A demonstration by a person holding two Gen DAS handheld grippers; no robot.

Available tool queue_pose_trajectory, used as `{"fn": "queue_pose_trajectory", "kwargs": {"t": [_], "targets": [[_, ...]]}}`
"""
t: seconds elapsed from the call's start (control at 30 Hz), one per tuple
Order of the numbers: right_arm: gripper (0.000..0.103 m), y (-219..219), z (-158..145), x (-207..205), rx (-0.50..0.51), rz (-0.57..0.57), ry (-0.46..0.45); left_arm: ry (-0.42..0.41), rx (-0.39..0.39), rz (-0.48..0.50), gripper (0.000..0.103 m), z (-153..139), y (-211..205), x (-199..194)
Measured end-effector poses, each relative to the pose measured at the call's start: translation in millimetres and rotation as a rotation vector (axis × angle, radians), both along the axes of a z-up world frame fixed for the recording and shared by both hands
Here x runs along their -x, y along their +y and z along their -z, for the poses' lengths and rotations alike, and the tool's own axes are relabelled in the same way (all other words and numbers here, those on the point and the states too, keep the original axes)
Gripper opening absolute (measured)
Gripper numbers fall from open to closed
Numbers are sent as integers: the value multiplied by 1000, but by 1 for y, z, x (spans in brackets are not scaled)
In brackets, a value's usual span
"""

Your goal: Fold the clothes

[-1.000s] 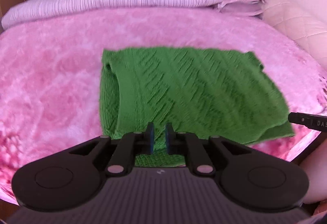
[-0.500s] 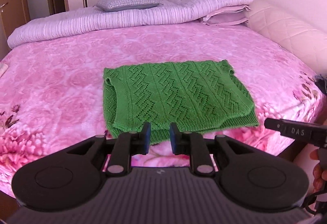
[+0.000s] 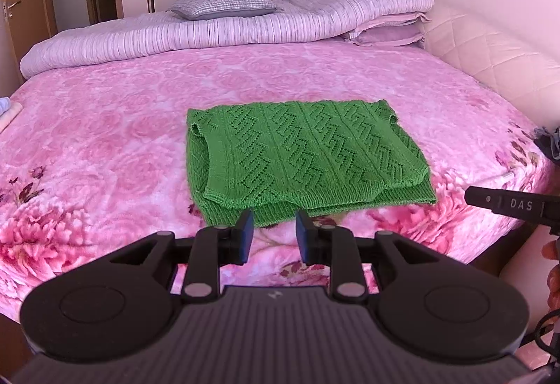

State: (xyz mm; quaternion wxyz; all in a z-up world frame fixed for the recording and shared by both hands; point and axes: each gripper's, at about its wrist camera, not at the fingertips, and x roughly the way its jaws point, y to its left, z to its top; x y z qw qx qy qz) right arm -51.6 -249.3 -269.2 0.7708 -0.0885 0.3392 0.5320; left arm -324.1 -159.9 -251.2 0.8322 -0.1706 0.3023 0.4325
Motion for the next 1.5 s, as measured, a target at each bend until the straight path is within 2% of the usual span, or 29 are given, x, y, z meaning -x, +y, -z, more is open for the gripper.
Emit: {"fn": "queue_pose_trajectory", "kwargs": {"t": [0.3,0.9,1.5], "targets": [[41,9,1,-1,34,4,-31,1,46,10,24,12,13,-6],[41,76,38,-24,155,-37,14,43,152,-69,25,43,77,-25],[41,100,62,-50,207,-21,47,19,139,-81,25,59,104,-24]]}}
